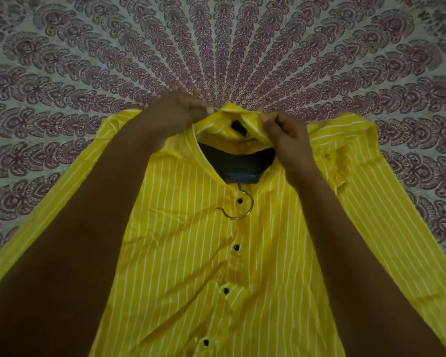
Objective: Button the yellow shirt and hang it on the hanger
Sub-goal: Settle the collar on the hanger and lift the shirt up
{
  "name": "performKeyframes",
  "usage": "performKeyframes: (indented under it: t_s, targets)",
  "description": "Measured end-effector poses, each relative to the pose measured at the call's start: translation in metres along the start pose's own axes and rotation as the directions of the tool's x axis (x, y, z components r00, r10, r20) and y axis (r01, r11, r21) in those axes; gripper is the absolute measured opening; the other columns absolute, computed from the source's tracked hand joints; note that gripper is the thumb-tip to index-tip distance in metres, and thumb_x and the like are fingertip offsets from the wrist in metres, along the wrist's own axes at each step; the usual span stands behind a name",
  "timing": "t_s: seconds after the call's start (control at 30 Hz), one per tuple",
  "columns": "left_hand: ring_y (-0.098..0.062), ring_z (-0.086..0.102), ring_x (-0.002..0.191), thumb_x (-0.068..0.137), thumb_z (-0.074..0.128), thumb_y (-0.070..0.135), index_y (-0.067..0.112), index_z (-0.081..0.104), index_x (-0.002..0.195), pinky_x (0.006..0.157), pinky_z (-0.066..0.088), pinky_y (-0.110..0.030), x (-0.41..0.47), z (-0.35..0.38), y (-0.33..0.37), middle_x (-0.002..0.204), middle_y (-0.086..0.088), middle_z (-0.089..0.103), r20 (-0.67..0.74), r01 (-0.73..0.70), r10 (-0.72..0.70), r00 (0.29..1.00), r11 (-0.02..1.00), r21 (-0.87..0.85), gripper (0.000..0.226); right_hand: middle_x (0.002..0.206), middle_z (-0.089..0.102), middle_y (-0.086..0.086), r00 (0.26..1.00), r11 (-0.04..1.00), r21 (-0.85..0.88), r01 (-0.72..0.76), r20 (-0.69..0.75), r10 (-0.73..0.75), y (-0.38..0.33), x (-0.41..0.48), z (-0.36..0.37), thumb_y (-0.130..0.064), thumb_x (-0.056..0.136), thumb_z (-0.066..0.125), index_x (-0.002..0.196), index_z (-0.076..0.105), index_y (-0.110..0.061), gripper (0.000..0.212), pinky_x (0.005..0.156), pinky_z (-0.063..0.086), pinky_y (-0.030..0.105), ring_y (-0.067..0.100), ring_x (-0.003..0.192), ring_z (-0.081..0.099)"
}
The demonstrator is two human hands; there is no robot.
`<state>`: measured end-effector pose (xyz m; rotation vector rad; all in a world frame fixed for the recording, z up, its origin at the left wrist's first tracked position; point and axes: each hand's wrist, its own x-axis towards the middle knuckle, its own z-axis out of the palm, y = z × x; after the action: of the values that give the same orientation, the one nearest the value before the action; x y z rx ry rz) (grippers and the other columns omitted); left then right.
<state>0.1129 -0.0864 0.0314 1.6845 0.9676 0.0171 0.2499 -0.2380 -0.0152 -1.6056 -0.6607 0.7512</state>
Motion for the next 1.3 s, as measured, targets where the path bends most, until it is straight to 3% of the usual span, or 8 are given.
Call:
performKeyframes:
  t_s: [0.23,0.37,0.6,0.77,0.93,1.07,1.17,1.3]
  targets:
    - [0.006,0.053,0.058,0.088,0.06,0.01,0.023,0.063,0.076,0.056,0.042,-0.004,-0.037,0.001,-0.039,0.071,0.006,0.058,0.332,0.026,-0.102,0.938,0.974,0.227,0.017,0.073,0.073,-0.007,0.927,0.963,-0.193,-0.19,0.287,0.24,0.004,-0.03,-0.028,-0.007,0.086,0.061,0.078,0.069,-0.01,0.012,0.07,0.045,0.01,-0.003,0.075,0.061]
    - [-0.006,0.051,0.065,0.089,0.051,-0.005,0.015,0.057,0.091,0.055,0.047,-0.016,-0.048,0.015,-0.066,0.075,-0.003,0.054,0.23,0.199,-0.227,0.946,0.97,0.141,0.021,0.083,0.07,0.021,0.923,0.939,-0.249,-0.236,0.244,0.296,0.012,-0.045,-0.03,-0.013,0.082,0.068,0.072,0.067,0.0,0.017,0.075,0.046,0.024,0.01,0.079,0.059]
    - [-0.032,0.058,0.103,0.075,0.055,-0.001,0.012,0.069,0.092,0.082,0.043,-0.033,-0.065,0.041,-0.093,0.106,-0.013,0.065,-0.175,0.16,-0.068,0.982,0.794,0.587,0.025,0.047,0.04,-0.009,0.996,0.848,-0.523,-0.083,-0.033,0.077,0.026,-0.069,-0.03,-0.047,0.072,0.07,0.054,0.045,-0.031,0.034,0.051,0.024,0.021,0.002,0.052,0.033]
    - [-0.032,0.061,0.095,0.078,0.055,-0.002,0.016,0.065,0.087,0.086,0.047,-0.038,-0.074,0.053,-0.1,0.108,-0.015,0.063,-0.339,0.31,-0.223,0.914,0.922,0.231,0.022,0.07,0.051,-0.01,0.987,0.778,-0.627,-0.034,-0.142,-0.071,0.031,-0.089,-0.024,-0.047,0.078,0.059,0.074,0.06,-0.016,0.032,0.073,0.031,0.03,0.017,0.083,0.041]
    - [-0.013,0.052,0.07,0.082,0.045,-0.016,0.025,0.042,0.08,0.066,0.047,-0.025,-0.089,0.05,-0.095,0.076,-0.004,0.051,-0.121,0.213,-0.257,0.959,0.932,-0.292,0.041,0.049,0.037,-0.012,0.979,0.959,-0.266,-0.102,-0.198,0.049,0.025,-0.083,-0.027,-0.041,0.083,0.056,0.06,0.041,-0.025,0.032,0.053,0.027,0.02,0.001,0.05,0.033]
    - [-0.018,0.053,0.072,0.073,0.046,-0.017,0.017,0.055,0.086,0.058,0.038,-0.014,-0.085,0.055,-0.104,0.07,0.0,0.057,-0.221,0.15,-0.136,0.966,0.987,0.05,0.037,0.042,0.035,-0.013,0.978,0.987,-0.108,-0.121,-0.182,0.1,0.021,-0.068,-0.026,-0.036,0.083,0.059,0.056,0.04,-0.024,0.035,0.052,0.024,0.019,0.0,0.048,0.027]
    - [-0.031,0.059,0.101,0.076,0.048,-0.003,0.0,0.066,0.101,0.079,0.039,-0.02,-0.082,0.064,-0.106,0.104,-0.016,0.067,-0.282,0.182,-0.076,0.956,0.911,0.371,0.031,0.042,0.032,-0.013,0.982,0.986,-0.107,-0.126,-0.156,0.109,0.026,-0.066,-0.022,-0.032,0.084,0.061,0.055,0.037,-0.024,0.038,0.052,0.024,0.022,0.001,0.048,0.025]
    - [-0.03,0.059,0.093,0.078,0.046,0.012,0.007,0.067,0.085,0.079,0.043,-0.033,-0.081,0.067,-0.108,0.092,-0.014,0.066,-0.312,0.297,-0.24,0.919,0.943,0.151,0.023,0.042,0.033,-0.012,0.967,0.978,-0.095,-0.186,-0.194,0.165,0.042,-0.073,-0.024,-0.039,0.081,0.06,0.055,0.037,-0.024,0.038,0.054,0.026,0.026,0.004,0.051,0.027]
